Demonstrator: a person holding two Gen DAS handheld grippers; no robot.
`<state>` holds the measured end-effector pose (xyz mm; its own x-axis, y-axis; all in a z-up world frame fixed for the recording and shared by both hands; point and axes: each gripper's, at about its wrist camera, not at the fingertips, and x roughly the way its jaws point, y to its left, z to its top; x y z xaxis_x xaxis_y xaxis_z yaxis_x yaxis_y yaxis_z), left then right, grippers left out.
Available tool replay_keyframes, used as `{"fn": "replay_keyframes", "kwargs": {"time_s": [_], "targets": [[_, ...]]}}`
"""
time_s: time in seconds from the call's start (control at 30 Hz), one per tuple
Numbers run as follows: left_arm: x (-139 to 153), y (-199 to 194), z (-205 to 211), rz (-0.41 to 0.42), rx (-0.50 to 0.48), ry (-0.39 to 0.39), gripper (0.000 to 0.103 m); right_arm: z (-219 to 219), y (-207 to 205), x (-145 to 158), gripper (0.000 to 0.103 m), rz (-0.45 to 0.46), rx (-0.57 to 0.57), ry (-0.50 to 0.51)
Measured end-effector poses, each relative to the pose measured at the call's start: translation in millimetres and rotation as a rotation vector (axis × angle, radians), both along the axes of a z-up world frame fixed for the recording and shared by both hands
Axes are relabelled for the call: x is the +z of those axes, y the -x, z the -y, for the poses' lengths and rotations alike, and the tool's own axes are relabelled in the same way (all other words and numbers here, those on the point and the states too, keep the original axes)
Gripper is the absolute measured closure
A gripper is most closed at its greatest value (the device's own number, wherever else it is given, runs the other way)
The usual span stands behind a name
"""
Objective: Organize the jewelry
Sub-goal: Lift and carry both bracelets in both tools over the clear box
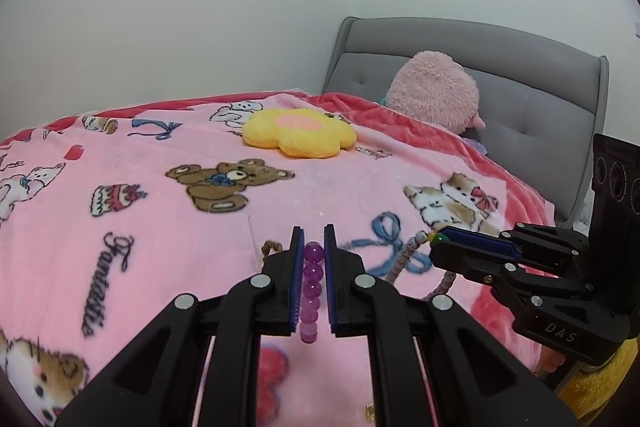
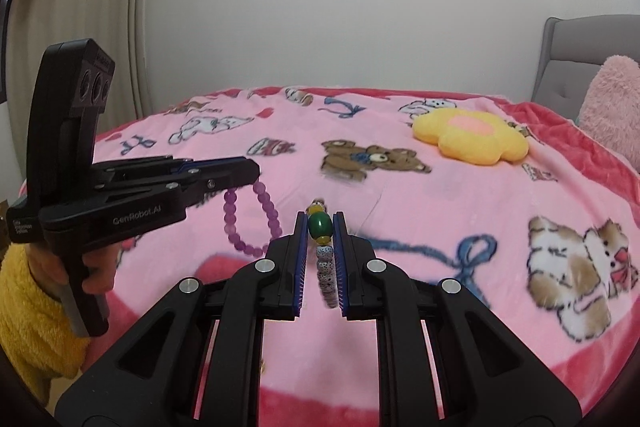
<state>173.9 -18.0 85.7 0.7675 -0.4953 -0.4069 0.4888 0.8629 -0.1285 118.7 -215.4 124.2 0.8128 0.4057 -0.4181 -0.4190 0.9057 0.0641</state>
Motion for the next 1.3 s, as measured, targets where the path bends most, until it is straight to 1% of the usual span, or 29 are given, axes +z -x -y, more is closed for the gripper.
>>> {"fn": "replay_keyframes", "kwargs": {"time_s": [0.13,0.27,0.43,0.53,0.73,0.83,0.97,1.03,1.2,1.3], "targets": [[7.2,-9.1,3.2,0.003,-0.003,0.017,0.093,-0.5,-14.5,7.4,0.091,0.006,-0.006,-0.016],[15.6,-15.6,8.5,0.038,-0.004,0.026,0.093,-0.3,-26.7,14.9,0.091,0.023,-0.016,-0.034],[22.1,-30.0,13.0,0.042,-0.026,0.059,0.093,3.0,-42.1,17.2,0.091,0.020,-0.025,-0.064],[22.1,-40.0,15.3,0.030,-0.020,0.056,0.093,4.3,-53.2,15.0,0.091,0.003,-0.026,-0.074],[16.5,-64.6,13.0,-0.002,0.011,0.058,0.093,6.8,-72.0,6.9,0.091,-0.028,-0.039,-0.086],[8.7,-77.8,10.7,-0.039,0.021,0.068,0.093,4.1,-80.4,0.8,0.091,-0.046,-0.035,-0.093],[-1.9,-88.2,7.9,-0.068,0.032,0.070,0.093,-0.2,-90.0,-7.2,0.091,-0.064,-0.029,-0.094],[-8.0,-92.4,5.7,-0.088,0.028,0.077,0.093,-0.4,-91.4,-7.7,0.091,-0.067,-0.024,-0.103],[-17.6,-97.2,3.0,-0.106,0.027,0.084,0.093,3.5,-90.0,3.3,0.091,-0.033,-0.015,-0.136],[-22.4,-100.0,2.4,-0.126,0.021,0.096,0.093,-0.5,-91.6,5.0,0.091,-0.034,-0.010,-0.131]]}}
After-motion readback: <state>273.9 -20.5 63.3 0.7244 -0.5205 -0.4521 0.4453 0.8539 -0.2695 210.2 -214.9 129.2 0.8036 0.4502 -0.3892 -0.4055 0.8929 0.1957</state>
